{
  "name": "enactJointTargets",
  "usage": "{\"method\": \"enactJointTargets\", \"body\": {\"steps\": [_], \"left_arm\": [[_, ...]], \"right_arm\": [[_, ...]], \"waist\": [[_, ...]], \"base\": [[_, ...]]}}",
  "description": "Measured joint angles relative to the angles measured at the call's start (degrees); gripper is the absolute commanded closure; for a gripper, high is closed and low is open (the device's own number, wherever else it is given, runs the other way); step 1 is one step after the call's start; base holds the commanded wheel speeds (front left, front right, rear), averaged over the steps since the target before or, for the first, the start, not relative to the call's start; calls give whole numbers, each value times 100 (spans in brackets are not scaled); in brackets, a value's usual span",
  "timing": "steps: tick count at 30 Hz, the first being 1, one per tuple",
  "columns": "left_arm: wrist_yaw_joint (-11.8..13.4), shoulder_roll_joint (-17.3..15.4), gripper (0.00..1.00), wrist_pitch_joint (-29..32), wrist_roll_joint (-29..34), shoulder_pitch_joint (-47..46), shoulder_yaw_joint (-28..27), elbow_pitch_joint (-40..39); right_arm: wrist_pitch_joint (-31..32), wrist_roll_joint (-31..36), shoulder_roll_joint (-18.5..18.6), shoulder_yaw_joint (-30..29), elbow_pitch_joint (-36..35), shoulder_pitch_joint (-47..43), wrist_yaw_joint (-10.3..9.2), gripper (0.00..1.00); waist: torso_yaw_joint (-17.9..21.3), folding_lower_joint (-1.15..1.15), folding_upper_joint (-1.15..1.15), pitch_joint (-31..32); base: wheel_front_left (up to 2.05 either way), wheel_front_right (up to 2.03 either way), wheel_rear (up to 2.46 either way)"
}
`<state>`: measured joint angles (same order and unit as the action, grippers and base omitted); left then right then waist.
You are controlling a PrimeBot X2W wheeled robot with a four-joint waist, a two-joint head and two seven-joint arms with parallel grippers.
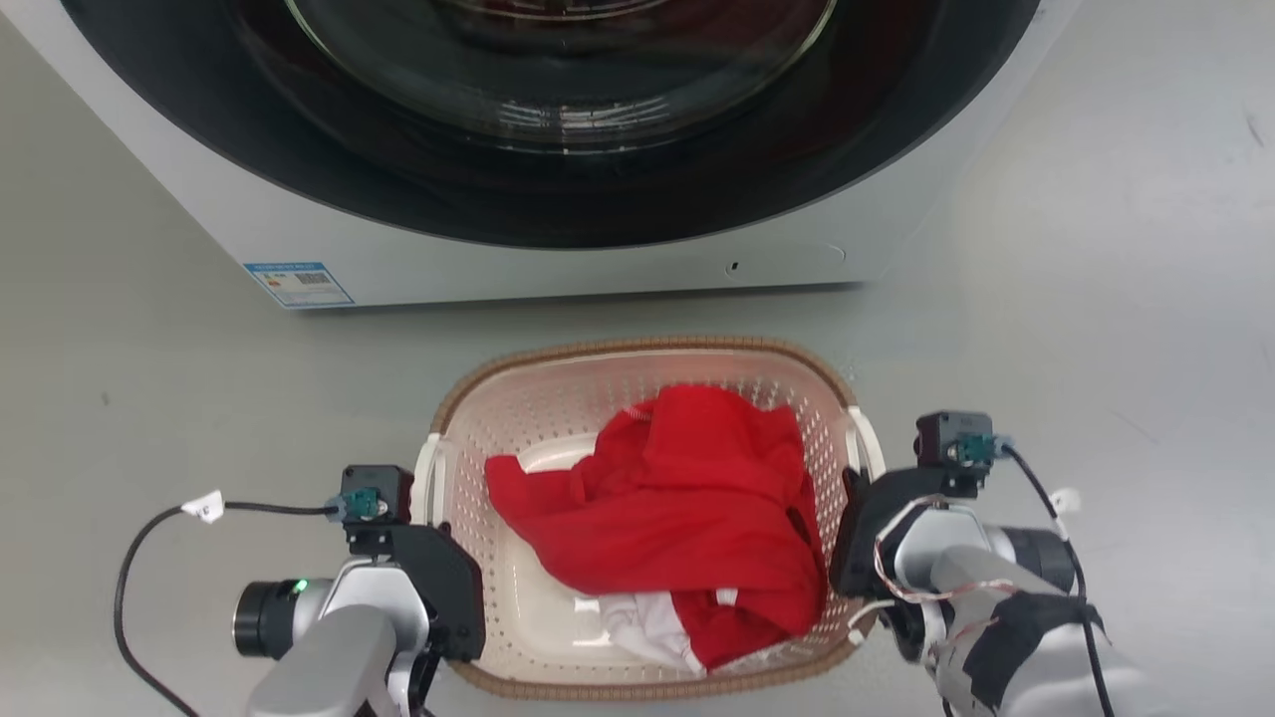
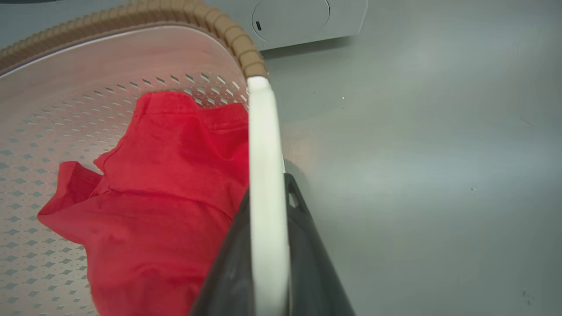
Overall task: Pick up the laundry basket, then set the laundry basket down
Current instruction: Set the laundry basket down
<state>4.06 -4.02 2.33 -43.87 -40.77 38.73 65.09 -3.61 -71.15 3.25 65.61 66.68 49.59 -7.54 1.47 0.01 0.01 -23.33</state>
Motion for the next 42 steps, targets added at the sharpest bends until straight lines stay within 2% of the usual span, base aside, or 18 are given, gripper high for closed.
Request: {"method": "enactJointTargets", "body": {"steps": [27,42], "left_arm": [[107,-151,100,-398,67,-1729,-171,-87],[111,-156,100,-680,178,-2148,-175,-19]], "right_arm": [[-416,267,87,-25,-101,1689,-3,100],[-658,324,83,-21,18,2058,-2,100]], "waist": [[-4,0,1,-2144],[-80,0,0,-2850]], "base": [[0,0,0],[0,0,0]]}}
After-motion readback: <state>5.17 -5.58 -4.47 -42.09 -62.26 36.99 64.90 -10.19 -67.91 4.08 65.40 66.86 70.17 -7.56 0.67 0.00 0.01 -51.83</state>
